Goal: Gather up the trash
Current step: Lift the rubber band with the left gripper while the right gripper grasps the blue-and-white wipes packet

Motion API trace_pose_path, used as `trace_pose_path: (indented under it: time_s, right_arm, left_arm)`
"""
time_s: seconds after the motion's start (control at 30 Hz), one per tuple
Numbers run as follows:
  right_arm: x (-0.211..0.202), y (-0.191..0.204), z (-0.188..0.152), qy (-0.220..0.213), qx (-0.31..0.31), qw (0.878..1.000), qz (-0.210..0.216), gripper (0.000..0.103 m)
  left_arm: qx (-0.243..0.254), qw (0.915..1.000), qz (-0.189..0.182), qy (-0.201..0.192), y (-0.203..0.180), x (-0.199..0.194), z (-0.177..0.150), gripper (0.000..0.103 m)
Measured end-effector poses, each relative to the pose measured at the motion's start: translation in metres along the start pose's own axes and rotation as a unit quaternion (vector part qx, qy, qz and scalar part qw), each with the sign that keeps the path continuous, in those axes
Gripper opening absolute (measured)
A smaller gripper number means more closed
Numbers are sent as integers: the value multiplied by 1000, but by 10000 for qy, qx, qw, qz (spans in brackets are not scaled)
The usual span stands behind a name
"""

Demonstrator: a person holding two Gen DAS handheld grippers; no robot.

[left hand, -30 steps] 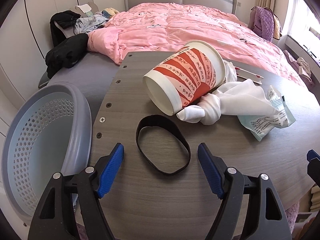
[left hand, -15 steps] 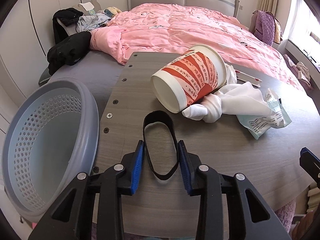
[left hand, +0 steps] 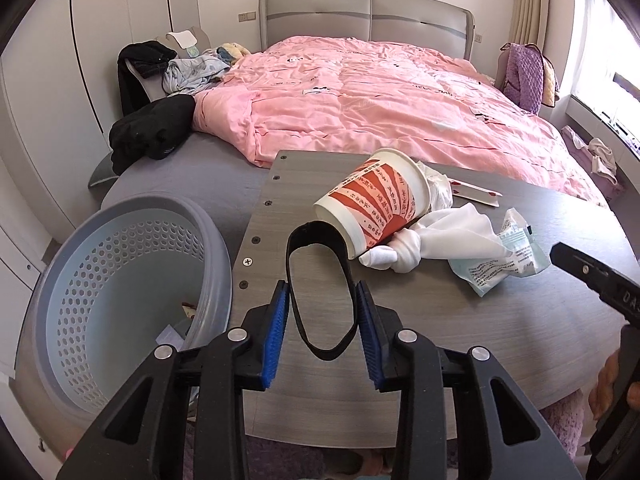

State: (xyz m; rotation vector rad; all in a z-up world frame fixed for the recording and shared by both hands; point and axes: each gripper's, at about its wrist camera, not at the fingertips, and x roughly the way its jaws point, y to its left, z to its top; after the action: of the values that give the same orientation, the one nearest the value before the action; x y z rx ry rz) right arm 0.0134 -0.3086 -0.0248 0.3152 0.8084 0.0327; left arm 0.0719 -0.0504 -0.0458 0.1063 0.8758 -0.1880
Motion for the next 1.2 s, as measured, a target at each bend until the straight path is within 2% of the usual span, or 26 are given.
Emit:
trace_pose_path:
  time_s: [0.23,0.5,0.77,1.0,1.2]
  right_arm:
    - [34,5,32,189,-117,9997,-108,78]
    - [63,3,42,629,-185,9971,-387,78]
    - [51,-2,17,842,-245,9948,-524,78]
    - [27,2,-19,958,-126,9946,-377,78]
    - [0,10,-36,731,79,9969,-275,78]
  left_arm:
    - [-10,10000,29,-40,2,-4,1,33]
    - [-85,10000,25,-27,7,-3,4,33]
    - [-138,9999,-49,-24,9,-1,4,33]
    - [-183,9998,-105,-11,13,0,3,33]
    - [-200,9997,-163,-26,14,-1,1,33]
